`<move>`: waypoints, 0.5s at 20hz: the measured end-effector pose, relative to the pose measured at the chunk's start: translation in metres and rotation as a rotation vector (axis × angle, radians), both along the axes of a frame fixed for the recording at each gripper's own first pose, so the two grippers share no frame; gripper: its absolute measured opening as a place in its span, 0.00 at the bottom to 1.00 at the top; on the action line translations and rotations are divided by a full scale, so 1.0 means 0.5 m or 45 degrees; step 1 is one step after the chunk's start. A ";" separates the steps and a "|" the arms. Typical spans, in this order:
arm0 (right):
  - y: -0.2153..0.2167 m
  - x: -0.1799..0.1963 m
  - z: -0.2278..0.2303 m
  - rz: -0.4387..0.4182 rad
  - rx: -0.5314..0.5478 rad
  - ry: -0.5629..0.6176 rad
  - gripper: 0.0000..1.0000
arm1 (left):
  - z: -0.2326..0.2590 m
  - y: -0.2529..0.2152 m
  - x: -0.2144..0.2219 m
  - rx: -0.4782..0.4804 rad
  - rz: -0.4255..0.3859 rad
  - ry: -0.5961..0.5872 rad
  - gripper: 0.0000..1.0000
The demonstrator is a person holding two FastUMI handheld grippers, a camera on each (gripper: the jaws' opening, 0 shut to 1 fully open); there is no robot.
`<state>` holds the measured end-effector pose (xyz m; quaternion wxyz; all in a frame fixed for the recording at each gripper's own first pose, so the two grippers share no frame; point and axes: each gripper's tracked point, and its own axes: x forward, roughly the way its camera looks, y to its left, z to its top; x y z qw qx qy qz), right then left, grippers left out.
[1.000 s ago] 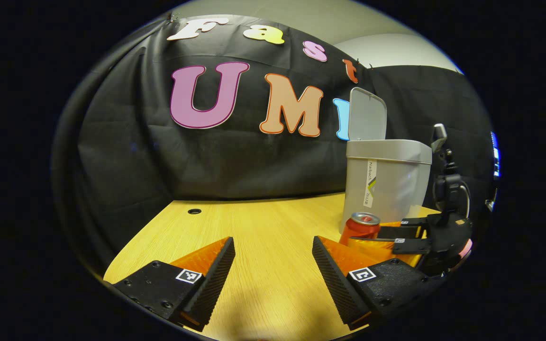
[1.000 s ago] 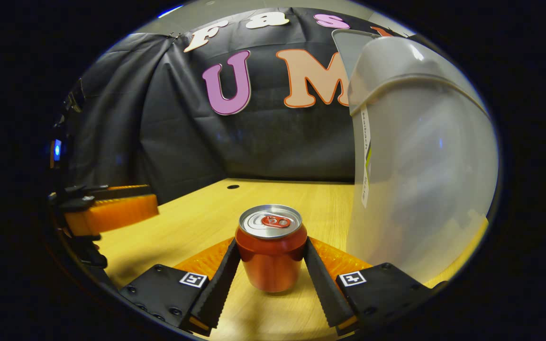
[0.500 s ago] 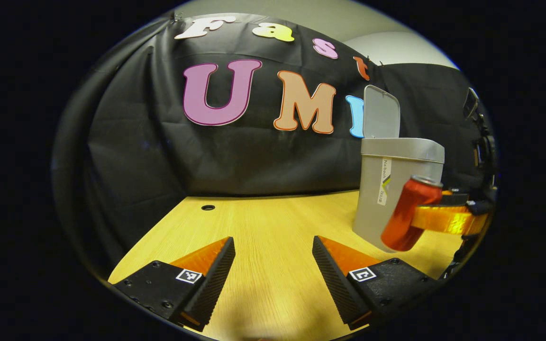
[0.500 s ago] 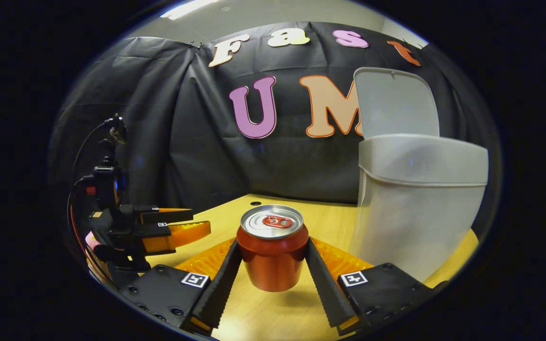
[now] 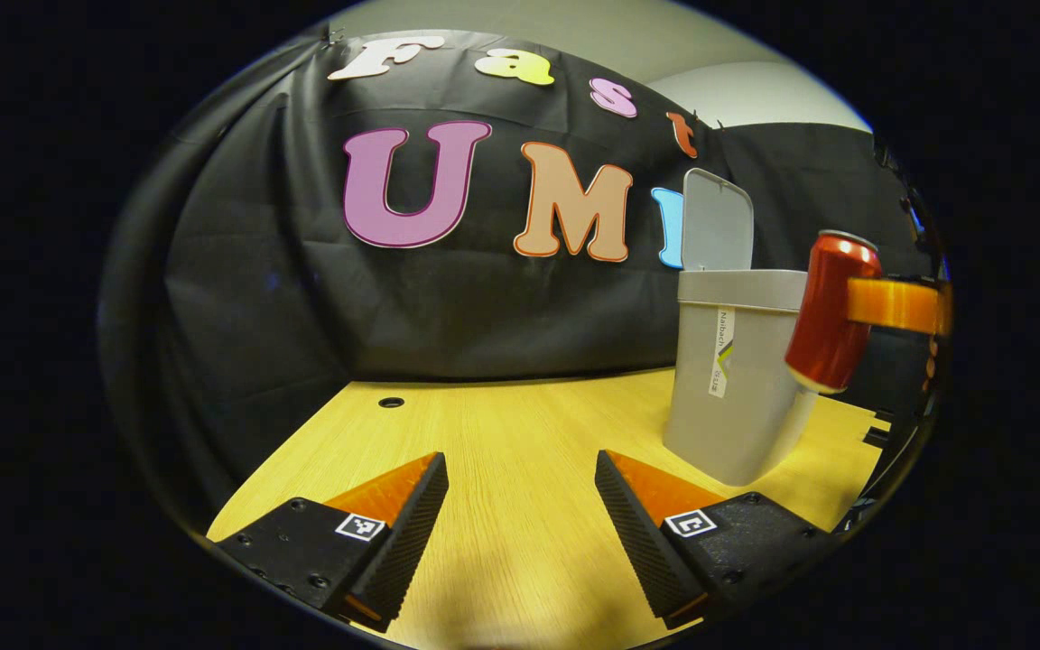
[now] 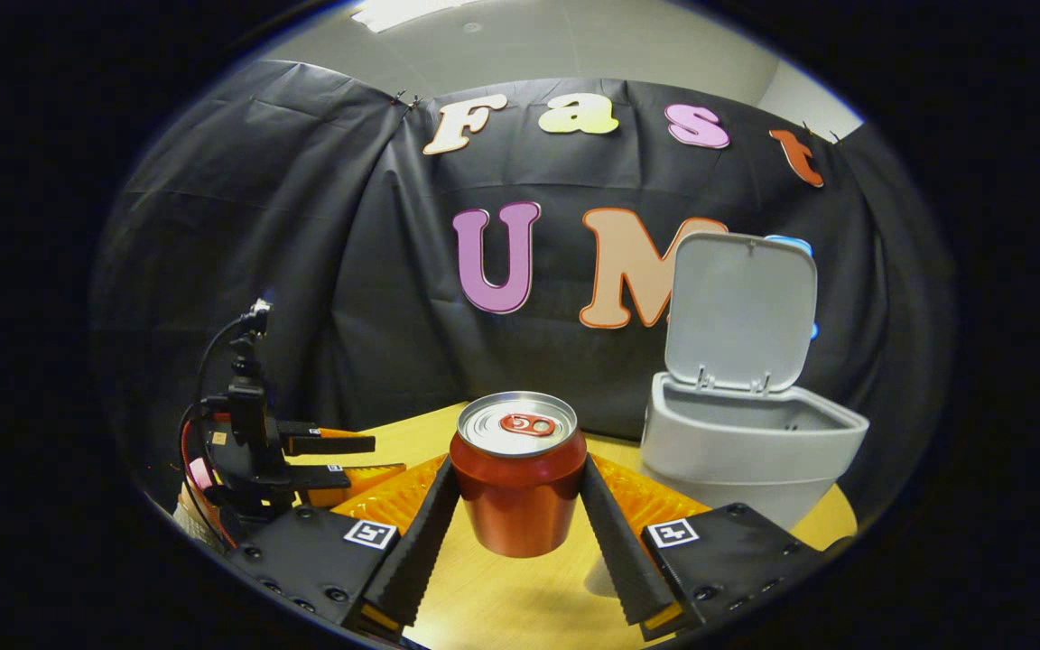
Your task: Press the lid of the desktop garbage bin to open it, pick up the crumpled paper on the desktop and throw it into the bin, then pick up the pop can on the desktop and drop it into the bin, and finally close the garbage bin lid.
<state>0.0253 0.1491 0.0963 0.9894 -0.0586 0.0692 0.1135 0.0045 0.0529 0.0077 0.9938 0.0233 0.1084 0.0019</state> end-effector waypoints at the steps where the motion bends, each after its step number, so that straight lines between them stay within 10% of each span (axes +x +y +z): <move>1: -0.008 0.001 0.020 -0.005 -0.007 -0.014 0.84 | 0.002 0.001 0.001 0.002 0.002 -0.006 0.96; 10: -0.137 0.047 0.178 -0.116 0.010 -0.071 0.85 | 0.009 0.002 -0.001 -0.012 0.003 -0.016 0.96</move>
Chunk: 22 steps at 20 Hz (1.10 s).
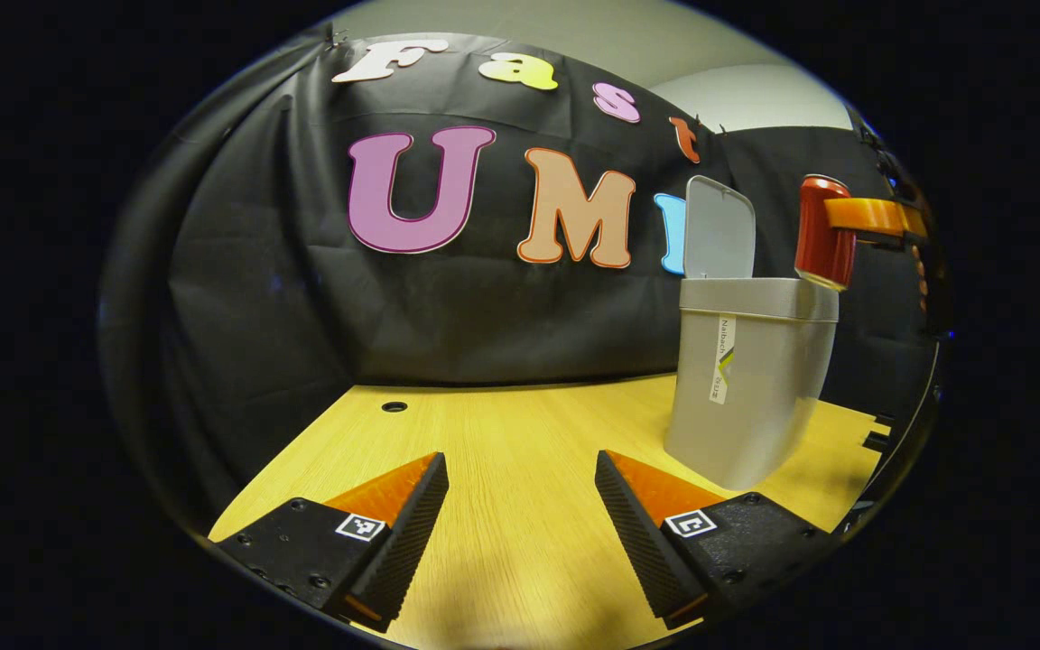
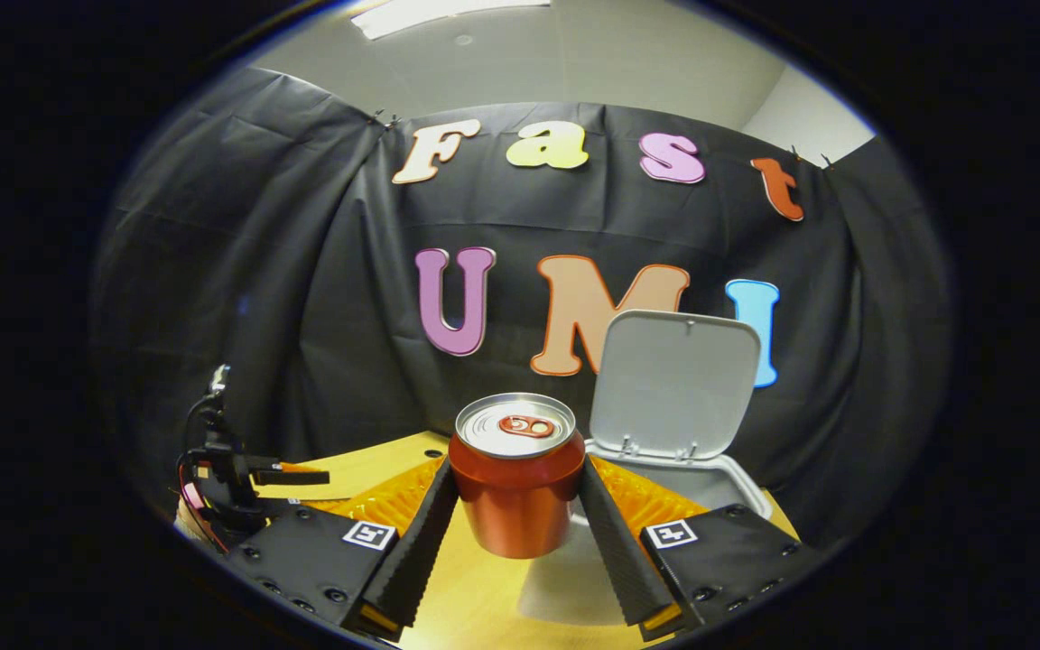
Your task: Press the lid of the desktop garbage bin to open it, pick up the crumpled paper on the desktop and throw it into the bin, then pick up the pop can on the desktop and drop it into the bin, and finally close the garbage bin lid.
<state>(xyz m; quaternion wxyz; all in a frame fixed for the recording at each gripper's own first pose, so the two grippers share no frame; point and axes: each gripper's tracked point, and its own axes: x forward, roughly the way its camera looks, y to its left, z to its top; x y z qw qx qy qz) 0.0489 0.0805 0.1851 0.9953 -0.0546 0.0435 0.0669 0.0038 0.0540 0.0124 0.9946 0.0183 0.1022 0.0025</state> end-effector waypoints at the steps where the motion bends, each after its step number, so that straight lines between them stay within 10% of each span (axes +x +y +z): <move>1: -0.020 0.008 0.015 -0.023 0.013 -0.004 0.85 | -0.001 0.001 0.000 -0.004 0.001 0.002 0.96; 22: -0.269 0.138 -0.061 -0.317 0.051 0.157 0.89 | 0.008 -0.011 -0.001 -0.008 -0.027 -0.019 0.96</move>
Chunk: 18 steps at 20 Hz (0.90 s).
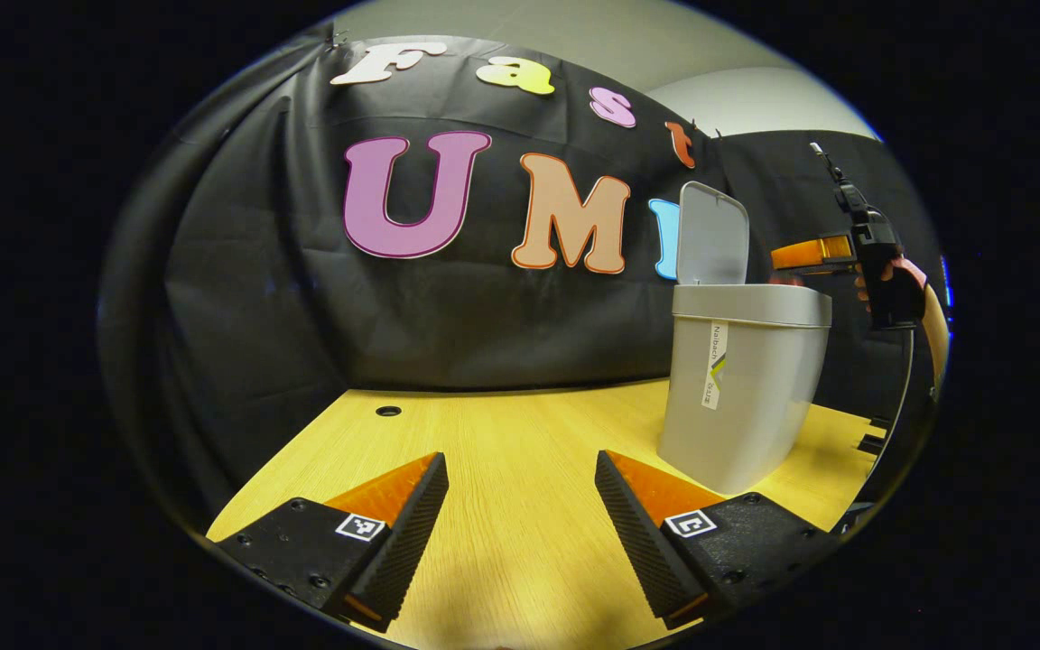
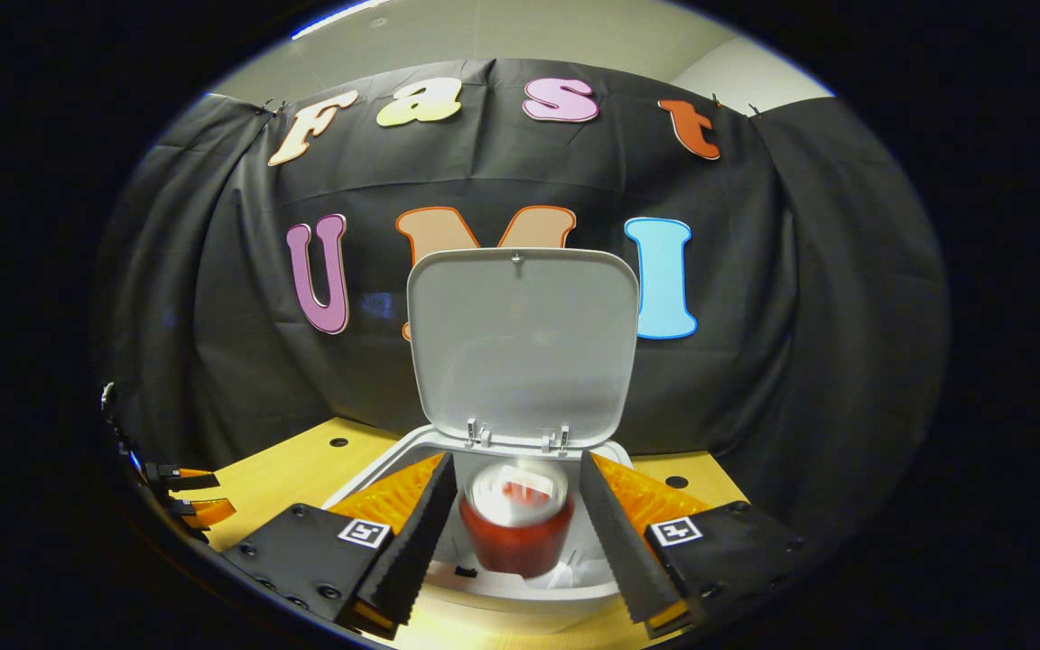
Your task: Press the lid of the desktop garbage bin to open it, pick up the crumpled paper on the desktop and throw it into the bin, then pick up the pop can on the desktop and drop it into the bin, and finally close the garbage bin lid.
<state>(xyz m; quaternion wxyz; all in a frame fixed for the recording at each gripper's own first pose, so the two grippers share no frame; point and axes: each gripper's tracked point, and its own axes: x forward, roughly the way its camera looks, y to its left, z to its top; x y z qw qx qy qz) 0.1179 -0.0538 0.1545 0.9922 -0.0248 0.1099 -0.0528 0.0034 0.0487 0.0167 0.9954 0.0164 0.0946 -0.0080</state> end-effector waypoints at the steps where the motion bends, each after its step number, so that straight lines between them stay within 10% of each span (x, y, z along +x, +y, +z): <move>1: 0.001 0.000 0.002 -0.002 -0.006 -0.001 0.94 | -0.002 -0.001 0.001 -0.004 -0.002 0.003 1.00; 18: 0.041 0.058 0.149 0.050 -0.009 -0.105 1.00 | 0.003 0.006 -0.001 -0.006 0.016 -0.004 0.96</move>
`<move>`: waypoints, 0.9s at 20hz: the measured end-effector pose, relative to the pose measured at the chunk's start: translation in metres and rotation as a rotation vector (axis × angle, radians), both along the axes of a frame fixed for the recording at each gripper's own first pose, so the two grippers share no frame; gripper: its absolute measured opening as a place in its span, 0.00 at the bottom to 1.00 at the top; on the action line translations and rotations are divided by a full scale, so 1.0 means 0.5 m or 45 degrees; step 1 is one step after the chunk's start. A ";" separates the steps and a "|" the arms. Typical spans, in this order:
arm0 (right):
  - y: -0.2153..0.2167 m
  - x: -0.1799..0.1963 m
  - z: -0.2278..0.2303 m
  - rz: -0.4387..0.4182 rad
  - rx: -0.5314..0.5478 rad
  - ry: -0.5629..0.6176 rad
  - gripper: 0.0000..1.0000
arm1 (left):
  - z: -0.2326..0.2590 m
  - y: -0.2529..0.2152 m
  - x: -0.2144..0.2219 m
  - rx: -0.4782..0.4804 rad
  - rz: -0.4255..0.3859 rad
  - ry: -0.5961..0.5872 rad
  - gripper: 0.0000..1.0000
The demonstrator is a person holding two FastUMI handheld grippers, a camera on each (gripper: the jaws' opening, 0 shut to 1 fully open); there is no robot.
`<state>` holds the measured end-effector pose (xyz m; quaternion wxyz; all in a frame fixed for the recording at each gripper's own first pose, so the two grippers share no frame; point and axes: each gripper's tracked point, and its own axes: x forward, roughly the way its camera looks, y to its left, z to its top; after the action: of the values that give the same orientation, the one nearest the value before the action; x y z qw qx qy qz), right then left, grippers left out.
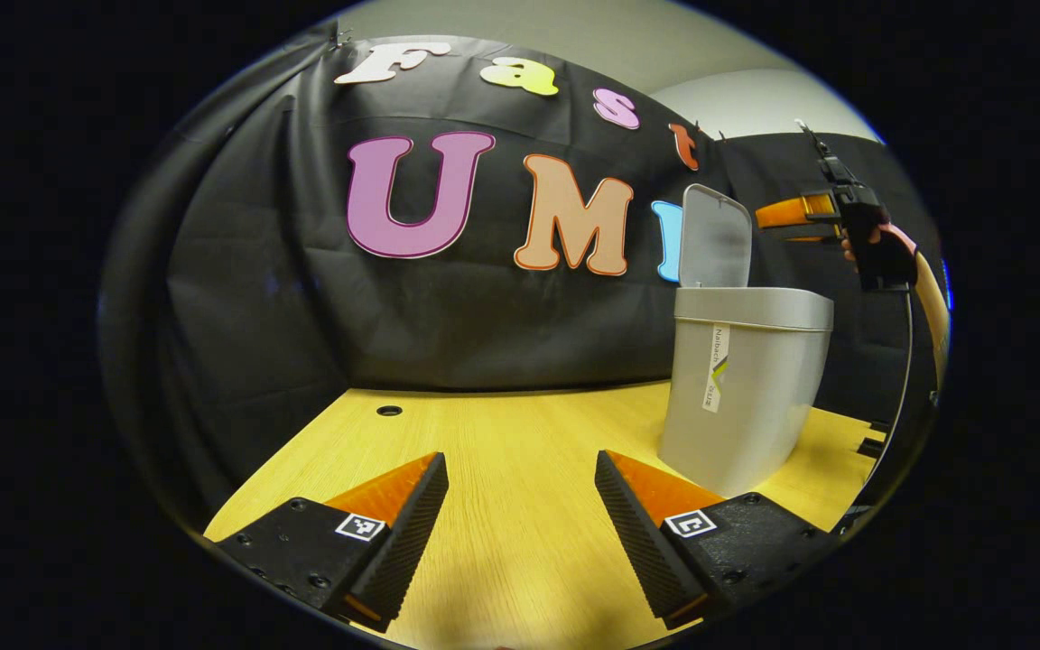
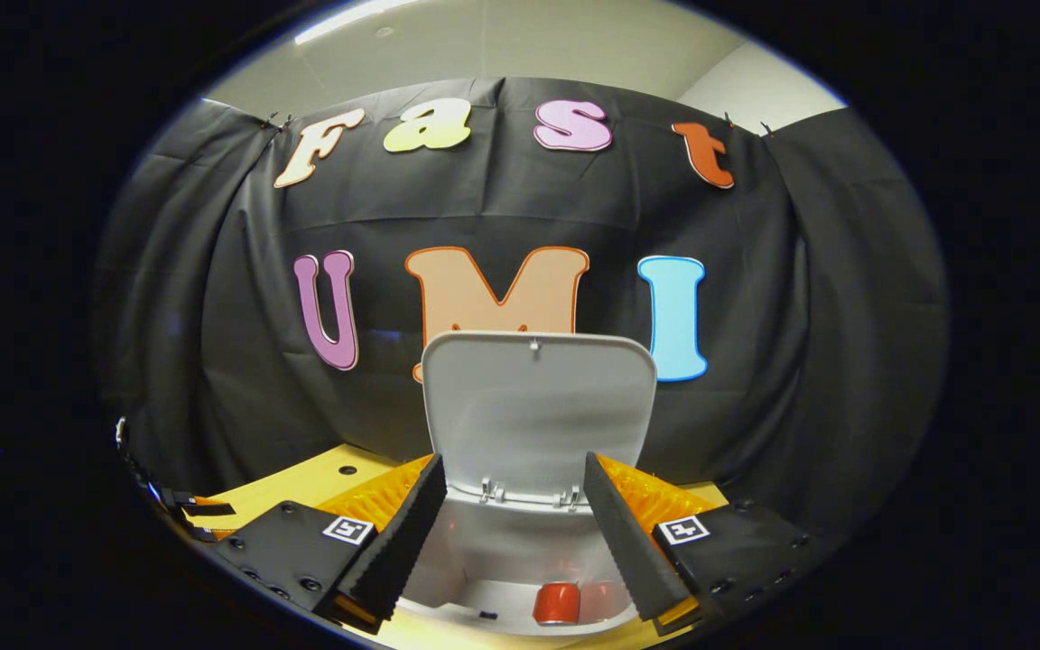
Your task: Press the lid of the desktop garbage bin to open it, pick up the crumpled paper on the desktop and throw it into the bin, then pick up the pop can on the desktop and drop it into the bin, and finally close the garbage bin lid.
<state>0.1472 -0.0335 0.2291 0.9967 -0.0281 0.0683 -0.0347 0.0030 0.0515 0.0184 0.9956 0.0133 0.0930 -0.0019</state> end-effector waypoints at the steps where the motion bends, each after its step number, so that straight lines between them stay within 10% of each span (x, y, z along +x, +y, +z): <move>1: 0.005 0.004 0.016 0.003 -0.002 -0.008 0.99 | 0.001 0.001 0.001 0.001 0.003 0.001 0.96; 18: -0.030 0.169 0.179 -0.106 0.091 -0.161 0.99 | -0.002 0.000 0.002 -0.008 0.008 0.002 0.96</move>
<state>0.2319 -0.0487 0.3185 0.9970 0.0126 0.0077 -0.0755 0.0039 0.0517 0.0172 0.9955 0.0098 0.0939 0.0010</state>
